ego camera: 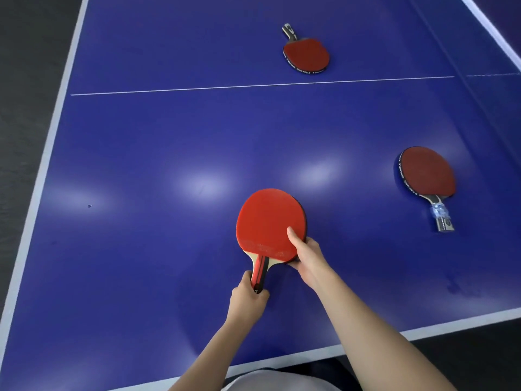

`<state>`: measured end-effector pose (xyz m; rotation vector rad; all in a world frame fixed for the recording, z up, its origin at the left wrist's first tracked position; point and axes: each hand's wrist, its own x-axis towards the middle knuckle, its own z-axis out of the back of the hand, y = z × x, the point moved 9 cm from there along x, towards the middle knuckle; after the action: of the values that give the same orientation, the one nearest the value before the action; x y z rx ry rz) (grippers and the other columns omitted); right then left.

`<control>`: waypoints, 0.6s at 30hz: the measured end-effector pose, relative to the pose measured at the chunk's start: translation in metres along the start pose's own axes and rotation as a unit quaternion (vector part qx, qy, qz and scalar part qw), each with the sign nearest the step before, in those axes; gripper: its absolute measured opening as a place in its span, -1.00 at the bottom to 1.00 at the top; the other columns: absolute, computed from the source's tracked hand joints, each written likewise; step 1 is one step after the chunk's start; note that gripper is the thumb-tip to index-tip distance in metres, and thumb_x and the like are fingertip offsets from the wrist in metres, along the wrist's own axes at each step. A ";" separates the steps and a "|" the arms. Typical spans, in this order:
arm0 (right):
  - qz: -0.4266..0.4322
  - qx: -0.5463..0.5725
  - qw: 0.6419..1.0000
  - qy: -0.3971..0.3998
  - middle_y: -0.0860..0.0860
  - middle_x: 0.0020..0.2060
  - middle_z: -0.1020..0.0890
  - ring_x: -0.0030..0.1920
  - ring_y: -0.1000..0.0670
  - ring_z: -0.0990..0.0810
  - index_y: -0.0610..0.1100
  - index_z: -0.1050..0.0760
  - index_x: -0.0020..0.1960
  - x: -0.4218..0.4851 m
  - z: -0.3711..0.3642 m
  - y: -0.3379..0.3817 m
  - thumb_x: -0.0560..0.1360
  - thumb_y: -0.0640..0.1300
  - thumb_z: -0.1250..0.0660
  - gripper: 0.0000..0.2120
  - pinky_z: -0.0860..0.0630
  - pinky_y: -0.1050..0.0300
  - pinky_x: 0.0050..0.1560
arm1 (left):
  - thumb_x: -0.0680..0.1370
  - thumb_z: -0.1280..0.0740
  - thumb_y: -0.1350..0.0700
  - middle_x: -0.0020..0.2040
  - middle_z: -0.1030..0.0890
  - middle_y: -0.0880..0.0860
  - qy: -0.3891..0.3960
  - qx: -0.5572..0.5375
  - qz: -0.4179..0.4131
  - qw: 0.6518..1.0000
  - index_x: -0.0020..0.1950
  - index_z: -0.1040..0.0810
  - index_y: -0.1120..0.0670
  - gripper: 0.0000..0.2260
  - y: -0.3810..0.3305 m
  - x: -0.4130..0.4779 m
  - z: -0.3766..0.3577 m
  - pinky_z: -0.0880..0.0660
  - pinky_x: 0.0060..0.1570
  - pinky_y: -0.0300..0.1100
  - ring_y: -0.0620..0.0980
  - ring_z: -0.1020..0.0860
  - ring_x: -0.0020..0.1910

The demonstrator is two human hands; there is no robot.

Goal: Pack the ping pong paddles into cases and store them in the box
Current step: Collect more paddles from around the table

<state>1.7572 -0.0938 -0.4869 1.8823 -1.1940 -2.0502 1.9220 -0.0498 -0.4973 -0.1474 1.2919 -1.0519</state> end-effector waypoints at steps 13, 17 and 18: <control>0.032 0.074 0.994 -0.070 -0.14 0.12 -0.61 0.09 -0.12 -0.62 -0.22 -0.39 0.31 -0.021 0.059 -0.024 0.55 0.01 -0.32 -0.56 -0.61 -0.05 0.03 | 0.47 -0.26 0.21 -0.20 -0.51 0.08 0.082 0.112 -0.050 0.989 -0.01 -0.35 0.04 -0.84 -0.015 -0.015 -0.024 -0.39 -0.44 -0.30 -0.05 -0.45 -0.38; 0.035 0.096 0.992 -0.074 -0.12 0.08 -0.63 0.06 -0.10 -0.63 -0.21 -0.40 0.30 -0.031 0.075 -0.035 0.55 0.01 -0.32 -0.58 -0.62 0.00 -0.04 | 0.47 -0.26 0.22 -0.22 -0.50 0.08 0.089 0.130 -0.059 0.986 -0.02 -0.35 0.04 -0.84 -0.015 -0.027 -0.035 -0.42 -0.41 -0.27 -0.03 -0.45 -0.37; 0.036 0.102 0.991 -0.074 -0.11 0.07 -0.63 0.05 -0.09 -0.64 -0.20 -0.40 0.30 -0.034 0.080 -0.038 0.55 0.01 -0.32 -0.58 -0.62 0.02 -0.07 | 0.47 -0.26 0.21 -0.22 -0.49 0.07 0.091 0.135 -0.061 0.985 -0.01 -0.35 0.04 -0.84 -0.014 -0.030 -0.039 -0.42 -0.42 -0.28 -0.04 -0.45 -0.38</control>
<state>1.7100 -0.0113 -0.4894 1.7620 -1.5388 -2.1335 1.8851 -0.0192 -0.4804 0.0780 1.3015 -1.3588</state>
